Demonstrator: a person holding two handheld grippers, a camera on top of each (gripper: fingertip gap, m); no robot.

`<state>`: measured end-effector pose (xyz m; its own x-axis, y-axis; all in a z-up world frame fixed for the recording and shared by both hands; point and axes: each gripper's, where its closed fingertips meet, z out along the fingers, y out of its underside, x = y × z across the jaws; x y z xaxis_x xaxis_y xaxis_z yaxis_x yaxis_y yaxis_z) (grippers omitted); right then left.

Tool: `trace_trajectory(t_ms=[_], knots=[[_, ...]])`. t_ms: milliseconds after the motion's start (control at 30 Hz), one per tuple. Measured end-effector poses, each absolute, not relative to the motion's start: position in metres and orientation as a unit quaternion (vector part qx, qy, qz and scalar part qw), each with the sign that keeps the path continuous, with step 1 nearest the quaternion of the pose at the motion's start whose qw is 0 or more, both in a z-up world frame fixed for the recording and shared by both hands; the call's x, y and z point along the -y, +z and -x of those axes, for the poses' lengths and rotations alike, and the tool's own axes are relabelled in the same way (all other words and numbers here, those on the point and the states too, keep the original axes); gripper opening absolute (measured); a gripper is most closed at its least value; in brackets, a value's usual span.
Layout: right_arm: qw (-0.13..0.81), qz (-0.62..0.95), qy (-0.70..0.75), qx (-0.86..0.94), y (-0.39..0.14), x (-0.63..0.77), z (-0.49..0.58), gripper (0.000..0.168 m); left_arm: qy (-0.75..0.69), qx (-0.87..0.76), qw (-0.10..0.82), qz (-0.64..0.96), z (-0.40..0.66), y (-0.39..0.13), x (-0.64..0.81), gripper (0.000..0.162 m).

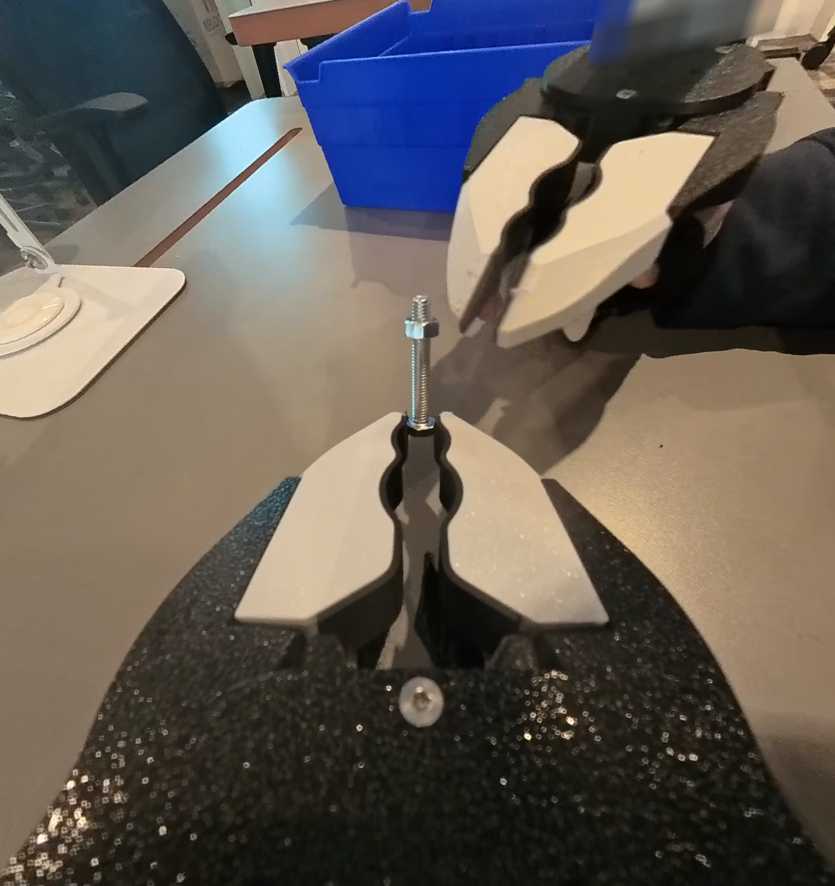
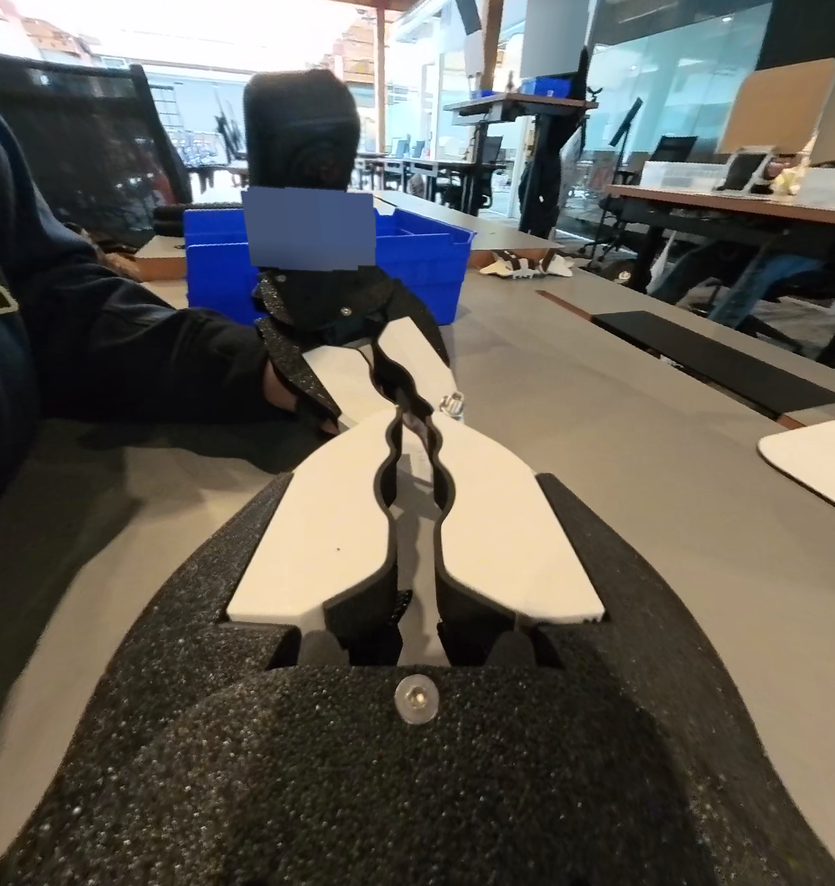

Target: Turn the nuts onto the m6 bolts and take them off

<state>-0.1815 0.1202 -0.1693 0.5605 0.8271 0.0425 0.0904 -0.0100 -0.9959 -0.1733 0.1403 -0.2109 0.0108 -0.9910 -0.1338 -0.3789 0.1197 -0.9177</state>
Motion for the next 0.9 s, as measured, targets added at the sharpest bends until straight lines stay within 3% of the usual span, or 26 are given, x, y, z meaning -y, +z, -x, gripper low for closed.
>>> trace_trajectory(t_ms=[500,700,900], knots=[[0.636,0.677,0.233,0.290,-0.171,-0.145,0.165,0.000,-0.351,-0.610,0.434,0.562,0.173,-0.211,-0.140,0.010],[0.589,0.636,0.315,0.387,-0.173,-0.112,0.187,0.000,-0.352,-0.609,0.434,0.563,0.174,-0.211,-0.140,0.010],[0.609,0.665,0.285,0.327,-0.172,-0.131,0.171,0.000,-0.351,-0.610,0.433,0.563,0.174,-0.212,-0.140,0.010]])
